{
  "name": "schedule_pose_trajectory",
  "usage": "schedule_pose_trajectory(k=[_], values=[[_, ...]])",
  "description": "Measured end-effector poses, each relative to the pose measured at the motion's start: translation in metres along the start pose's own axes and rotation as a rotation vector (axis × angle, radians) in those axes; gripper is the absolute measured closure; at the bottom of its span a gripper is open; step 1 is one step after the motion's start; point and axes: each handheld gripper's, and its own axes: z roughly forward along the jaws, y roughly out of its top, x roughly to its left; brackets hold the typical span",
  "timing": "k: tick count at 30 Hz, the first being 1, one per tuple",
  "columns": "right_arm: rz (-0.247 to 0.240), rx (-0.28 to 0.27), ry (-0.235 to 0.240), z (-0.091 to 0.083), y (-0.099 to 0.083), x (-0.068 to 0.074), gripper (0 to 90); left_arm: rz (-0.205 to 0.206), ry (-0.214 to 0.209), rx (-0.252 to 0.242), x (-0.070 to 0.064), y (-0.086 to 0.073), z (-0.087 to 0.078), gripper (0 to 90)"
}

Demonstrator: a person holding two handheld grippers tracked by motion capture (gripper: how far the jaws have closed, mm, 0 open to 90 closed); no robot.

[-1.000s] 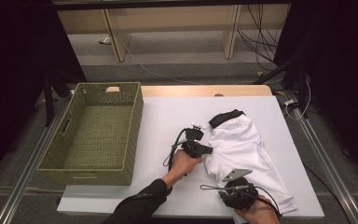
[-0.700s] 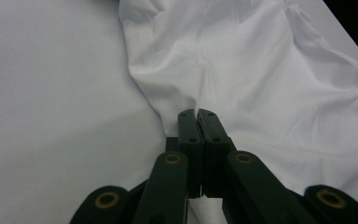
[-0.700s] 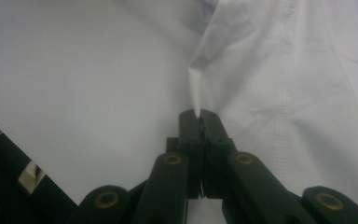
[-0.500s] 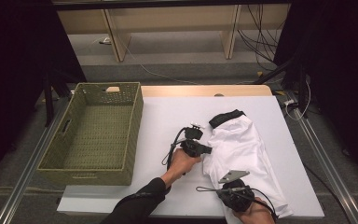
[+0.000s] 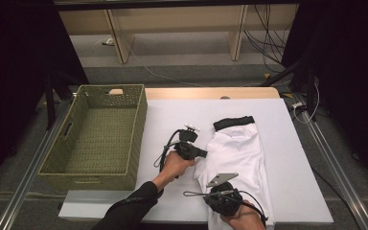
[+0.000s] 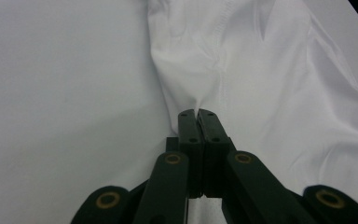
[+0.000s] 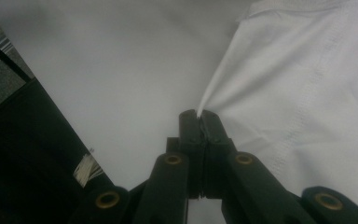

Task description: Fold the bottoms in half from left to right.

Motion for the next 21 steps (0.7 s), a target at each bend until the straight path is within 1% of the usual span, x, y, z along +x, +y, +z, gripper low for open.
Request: schedule_pose_trajectory(k=[4,6,9,10,11,12,14,15,16,17,18,19,20,21], values=[[0.003,-0.002,0.014,0.003,0.005,0.003,89.9,-0.005,0.001,0.001,0.005,-0.003,-0.004,88.7],[-0.006,-0.003,0.015,0.005,0.007,0.005,89.8,-0.012,-0.002,-0.003,0.007,-0.003,-0.005,88.6],[-0.002,0.011,0.019,0.007,0.009,0.004,87.0,-0.017,-0.012,-0.001,0.008,-0.003,-0.006,88.3],[0.004,0.009,0.032,0.006,0.009,0.003,81.9,-0.017,-0.014,-0.005,0.007,-0.003,-0.006,88.2],[0.024,0.010,0.060,0.003,0.010,0.002,71.9,-0.016,-0.014,-0.004,0.007,-0.003,-0.006,88.1],[0.019,0.003,0.068,0.001,0.010,-0.001,64.1,-0.018,-0.013,-0.005,0.006,-0.003,-0.005,88.0],[0.032,-0.032,0.056,-0.010,0.012,-0.011,56.5,-0.020,-0.015,-0.007,0.006,-0.003,-0.004,86.8],[0.043,-0.048,0.050,-0.014,0.013,-0.016,53.5,-0.022,-0.022,-0.009,0.005,-0.002,-0.004,84.7],[0.061,-0.075,0.036,-0.022,0.014,-0.026,50.3,-0.020,-0.024,-0.005,0.005,-0.002,-0.003,81.9],[0.077,-0.096,0.001,-0.027,0.015,-0.035,48.7,-0.024,-0.026,-0.006,0.005,-0.001,-0.003,79.1],[0.094,-0.105,-0.016,-0.031,0.016,-0.044,47.7,-0.029,-0.022,-0.010,0.004,0.000,-0.002,75.8],[0.125,-0.126,-0.035,-0.036,0.016,-0.059,46.3,-0.032,-0.021,-0.013,0.004,0.001,-0.002,70.6],[0.139,-0.140,-0.047,-0.039,0.016,-0.069,45.0,-0.041,-0.023,-0.024,0.004,0.003,-0.002,68.5],[0.167,-0.150,-0.080,-0.043,0.016,-0.085,44.0,-0.048,-0.023,-0.032,0.005,0.004,-0.002,66.3]])
